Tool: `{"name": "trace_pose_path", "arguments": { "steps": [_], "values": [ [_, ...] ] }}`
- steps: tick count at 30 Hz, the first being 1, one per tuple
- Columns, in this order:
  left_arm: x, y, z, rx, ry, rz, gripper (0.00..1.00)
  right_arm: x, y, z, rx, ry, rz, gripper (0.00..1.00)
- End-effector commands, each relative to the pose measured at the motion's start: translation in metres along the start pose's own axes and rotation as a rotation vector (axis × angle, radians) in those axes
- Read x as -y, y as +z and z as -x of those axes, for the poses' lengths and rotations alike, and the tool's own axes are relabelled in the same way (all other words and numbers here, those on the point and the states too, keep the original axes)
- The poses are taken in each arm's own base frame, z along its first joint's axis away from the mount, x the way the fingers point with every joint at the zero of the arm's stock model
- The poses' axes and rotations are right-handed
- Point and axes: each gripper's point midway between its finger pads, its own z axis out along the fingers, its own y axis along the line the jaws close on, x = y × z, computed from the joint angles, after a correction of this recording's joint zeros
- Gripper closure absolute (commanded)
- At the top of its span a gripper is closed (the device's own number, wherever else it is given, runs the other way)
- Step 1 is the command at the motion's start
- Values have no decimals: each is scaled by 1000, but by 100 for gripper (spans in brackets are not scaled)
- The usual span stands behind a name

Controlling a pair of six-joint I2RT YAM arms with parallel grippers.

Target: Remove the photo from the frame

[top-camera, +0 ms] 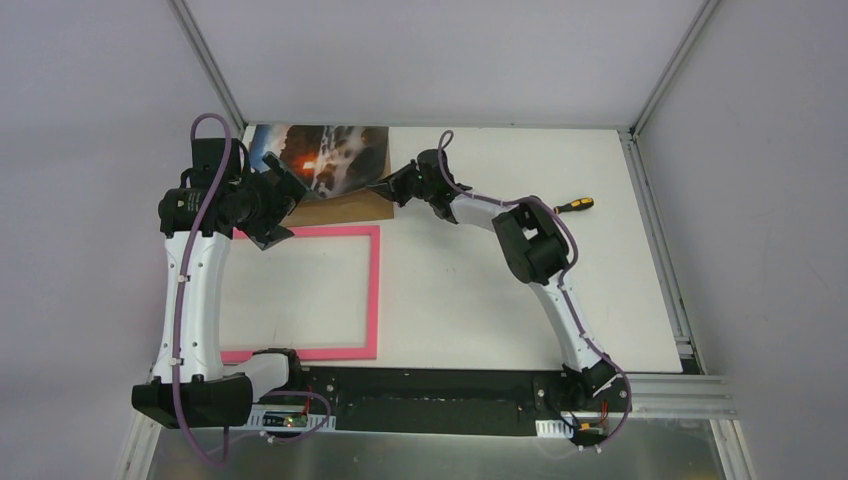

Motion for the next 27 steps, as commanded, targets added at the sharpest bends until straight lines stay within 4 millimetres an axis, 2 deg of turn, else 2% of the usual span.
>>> {"name": "trace_pose_path", "arguments": {
  "steps": [1,8,14,16,18,22,27],
  "values": [
    [0,-6,2,13,31,9,2,4,-13,-11,-122,-111,-2,100],
    [-1,-2,0,-7,19,13,2,24,-18,-6,-148,-142,-52,100],
    [-1,-4,-1,-1,16,12,2,30,-20,-9,-138,-161,-98,98],
    [-1,-4,-1,-1,16,11,2,32,-24,-14,-140,-172,-129,86],
    [-2,-3,-1,0,14,13,2,38,-33,-20,-132,-188,-194,70],
    [-2,-2,0,-1,14,16,2,57,-72,-26,-102,-228,-363,47],
    [-3,-3,1,5,22,18,2,73,-150,-32,-111,-385,-586,29]
  ]
}}
